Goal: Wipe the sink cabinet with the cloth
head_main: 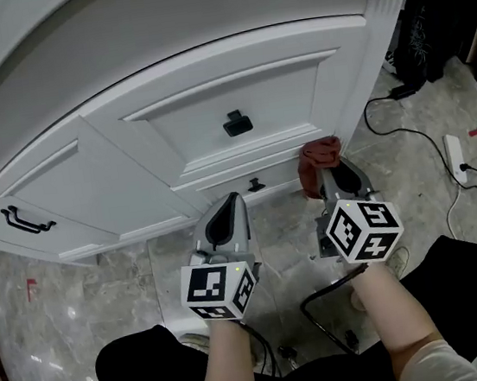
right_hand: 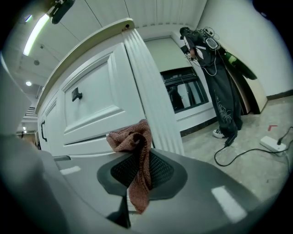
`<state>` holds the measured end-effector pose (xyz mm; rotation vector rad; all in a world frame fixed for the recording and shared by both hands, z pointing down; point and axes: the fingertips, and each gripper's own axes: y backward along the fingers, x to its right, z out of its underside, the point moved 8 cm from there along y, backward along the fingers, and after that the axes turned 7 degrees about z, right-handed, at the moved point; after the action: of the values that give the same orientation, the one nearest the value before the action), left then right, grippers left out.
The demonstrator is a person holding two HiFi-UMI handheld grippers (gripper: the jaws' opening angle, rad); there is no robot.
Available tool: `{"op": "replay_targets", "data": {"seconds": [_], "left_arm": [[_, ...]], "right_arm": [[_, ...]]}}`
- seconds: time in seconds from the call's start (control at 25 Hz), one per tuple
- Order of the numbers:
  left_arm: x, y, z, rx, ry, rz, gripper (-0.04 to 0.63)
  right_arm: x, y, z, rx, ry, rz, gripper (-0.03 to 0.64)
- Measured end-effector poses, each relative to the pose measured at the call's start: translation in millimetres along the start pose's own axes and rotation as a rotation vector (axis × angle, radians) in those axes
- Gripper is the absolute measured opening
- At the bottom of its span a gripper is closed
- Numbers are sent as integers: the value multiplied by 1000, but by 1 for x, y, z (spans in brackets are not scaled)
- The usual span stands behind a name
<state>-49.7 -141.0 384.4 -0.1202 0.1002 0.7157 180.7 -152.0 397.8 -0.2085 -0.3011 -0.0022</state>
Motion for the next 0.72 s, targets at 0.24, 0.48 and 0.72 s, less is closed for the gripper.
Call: {"op": "replay_targets", "data": {"seconds": [0.24,0.48,0.72], "left_arm": [[6,-1,8,-20,2,15,0],[-3,10,18,-29,-2,-6,0],[-35,46,26,-33,25,-114,0]], "right_arm": [[24,7,-7,5,-46,77,77],[6,19,8,-1,-33,52,76],[-76,18,50,-57,53,-179,76]]}}
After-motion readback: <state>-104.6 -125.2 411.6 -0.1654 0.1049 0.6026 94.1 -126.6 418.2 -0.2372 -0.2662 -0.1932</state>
